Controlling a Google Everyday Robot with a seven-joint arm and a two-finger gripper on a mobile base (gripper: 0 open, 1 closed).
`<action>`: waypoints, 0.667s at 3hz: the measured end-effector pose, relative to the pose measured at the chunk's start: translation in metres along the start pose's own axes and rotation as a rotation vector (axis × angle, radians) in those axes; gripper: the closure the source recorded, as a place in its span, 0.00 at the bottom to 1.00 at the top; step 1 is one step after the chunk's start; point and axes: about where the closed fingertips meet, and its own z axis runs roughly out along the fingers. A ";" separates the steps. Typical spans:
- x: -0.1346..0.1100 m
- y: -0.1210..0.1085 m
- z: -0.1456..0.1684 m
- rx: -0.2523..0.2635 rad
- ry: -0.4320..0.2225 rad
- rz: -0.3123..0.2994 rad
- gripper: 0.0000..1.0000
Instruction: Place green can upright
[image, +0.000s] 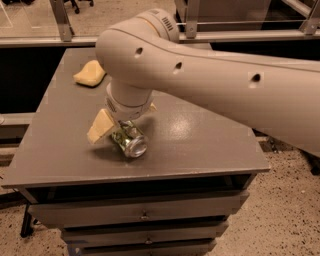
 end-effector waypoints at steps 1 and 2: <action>0.002 0.006 0.013 0.039 0.042 -0.010 0.18; 0.004 0.008 0.019 0.066 0.067 -0.017 0.41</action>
Offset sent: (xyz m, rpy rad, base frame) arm -0.0035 0.0117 -0.0302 -0.1542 0.0115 -0.0207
